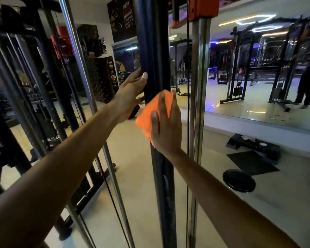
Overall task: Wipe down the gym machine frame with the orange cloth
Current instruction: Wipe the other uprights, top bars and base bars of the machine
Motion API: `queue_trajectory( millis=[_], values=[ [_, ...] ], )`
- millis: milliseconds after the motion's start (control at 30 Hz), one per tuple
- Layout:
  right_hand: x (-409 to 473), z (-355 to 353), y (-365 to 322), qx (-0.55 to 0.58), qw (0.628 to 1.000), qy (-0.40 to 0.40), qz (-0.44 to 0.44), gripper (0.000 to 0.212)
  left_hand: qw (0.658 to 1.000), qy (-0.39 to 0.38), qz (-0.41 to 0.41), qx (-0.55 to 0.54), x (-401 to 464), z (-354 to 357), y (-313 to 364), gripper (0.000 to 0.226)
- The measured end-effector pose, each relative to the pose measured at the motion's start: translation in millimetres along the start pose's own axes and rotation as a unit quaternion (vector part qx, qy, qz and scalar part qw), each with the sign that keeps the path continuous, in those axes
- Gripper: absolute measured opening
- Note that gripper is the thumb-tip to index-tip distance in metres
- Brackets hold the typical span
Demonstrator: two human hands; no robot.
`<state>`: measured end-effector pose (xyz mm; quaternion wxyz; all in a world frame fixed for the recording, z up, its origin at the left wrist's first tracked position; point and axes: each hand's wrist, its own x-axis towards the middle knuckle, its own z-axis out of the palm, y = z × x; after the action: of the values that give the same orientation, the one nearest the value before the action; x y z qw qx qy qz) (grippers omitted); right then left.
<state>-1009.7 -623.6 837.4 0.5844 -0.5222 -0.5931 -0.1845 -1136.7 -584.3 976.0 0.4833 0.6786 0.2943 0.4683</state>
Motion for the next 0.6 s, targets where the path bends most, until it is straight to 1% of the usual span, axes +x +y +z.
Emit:
queue_trajectory(
  millis=[33,67,133,200,267,300,333,400,433,467,533,600],
  values=[
    [16.3,-2.8,-4.2,0.004,1.000,0.010,-0.012,0.062,1.000,0.006,-0.002,-0.003,-0.7,2.0,0.3,0.032],
    [26.4,-5.0,-6.4,0.006,1.000,0.014,-0.021,0.063,1.000,0.014,0.002,-0.004,-0.9,3.7,0.1,0.042],
    [22.2,-4.5,-2.4,0.000,1.000,0.008,-0.024,0.065,1.000,0.020,0.003,-0.003,-2.5,5.1,-2.9,0.057],
    [-15.3,2.0,13.7,-0.010,1.000,-0.012,-0.018,0.067,1.000,0.011,0.002,0.003,-9.5,7.9,-10.3,0.063],
    [-75.5,8.8,35.9,-0.013,0.999,-0.049,-0.003,0.069,1.000,0.006,-0.008,0.007,-18.1,8.0,-26.0,0.069],
    [-105.7,10.5,45.7,-0.011,0.997,-0.074,0.008,0.069,1.000,0.009,-0.018,0.007,-23.7,8.9,-33.5,0.067],
    [-131.4,11.7,53.4,-0.005,0.995,-0.098,0.019,0.069,1.000,0.011,-0.025,0.005,-28.7,10.4,-40.8,0.059],
    [-155.6,12.9,61.0,0.010,0.992,-0.122,0.031,0.068,1.000,0.011,-0.026,0.012,-36.4,13.6,-50.1,0.032],
    [-150.5,12.7,58.9,0.015,0.991,-0.127,0.033,0.067,0.999,0.010,-0.028,0.012,-39.4,15.4,-50.3,0.025],
    [-136.2,12.2,53.6,0.023,0.991,-0.123,0.037,0.066,0.999,0.009,-0.033,0.015,-40.5,15.1,-50.6,0.029],
    [-90.7,9.0,36.1,0.045,0.994,-0.094,0.039,0.065,0.999,0.012,-0.038,0.024,-40.4,15.6,-47.3,0.047],
    [-37.6,3.0,19.9,0.057,0.996,-0.059,0.028,0.066,0.999,0.018,-0.037,0.029,-37.0,13.0,-43.3,0.059]
  ],
)
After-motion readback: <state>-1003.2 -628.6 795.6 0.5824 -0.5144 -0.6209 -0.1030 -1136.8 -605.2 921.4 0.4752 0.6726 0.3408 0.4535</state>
